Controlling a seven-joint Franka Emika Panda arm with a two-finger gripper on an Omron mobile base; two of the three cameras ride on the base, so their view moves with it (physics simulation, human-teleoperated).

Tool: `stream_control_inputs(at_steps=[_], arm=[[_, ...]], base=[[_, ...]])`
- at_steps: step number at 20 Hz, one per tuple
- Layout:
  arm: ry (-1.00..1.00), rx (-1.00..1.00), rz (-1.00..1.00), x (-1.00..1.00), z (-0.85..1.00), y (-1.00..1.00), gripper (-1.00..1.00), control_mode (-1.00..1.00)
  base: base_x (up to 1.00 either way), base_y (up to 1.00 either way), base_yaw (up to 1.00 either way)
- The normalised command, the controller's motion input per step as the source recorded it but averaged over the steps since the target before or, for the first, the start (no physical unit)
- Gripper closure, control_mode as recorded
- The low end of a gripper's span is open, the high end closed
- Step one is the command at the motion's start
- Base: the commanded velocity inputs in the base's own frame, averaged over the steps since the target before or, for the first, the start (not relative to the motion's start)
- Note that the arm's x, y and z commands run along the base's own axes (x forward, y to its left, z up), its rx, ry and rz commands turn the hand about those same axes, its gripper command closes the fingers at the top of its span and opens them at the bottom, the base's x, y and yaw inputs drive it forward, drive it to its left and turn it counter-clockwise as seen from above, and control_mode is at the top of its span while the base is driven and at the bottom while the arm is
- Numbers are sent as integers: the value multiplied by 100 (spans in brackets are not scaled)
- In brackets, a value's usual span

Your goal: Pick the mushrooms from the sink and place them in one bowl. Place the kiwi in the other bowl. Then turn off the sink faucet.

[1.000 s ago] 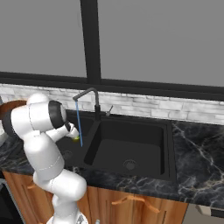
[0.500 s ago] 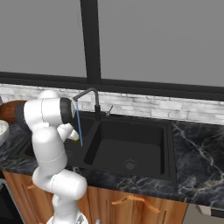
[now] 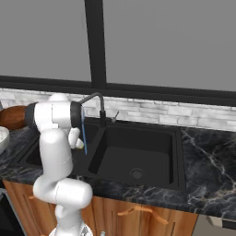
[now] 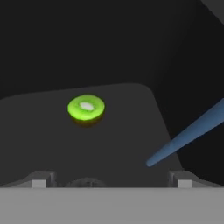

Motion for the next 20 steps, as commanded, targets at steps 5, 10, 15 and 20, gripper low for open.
stream_control_inputs(at_steps=[5,10,15,20], arm=[[-2,0,0,25,-14,8,-100,-100],[0,0,0,29,-10,5,-100,-100],[0,0,0,34,-1,8,-100,-100],[1,0,0,31,-2,6,-100,-100]], base=[[0,0,0],[0,0,0],[0,0,0],[0,0,0]])
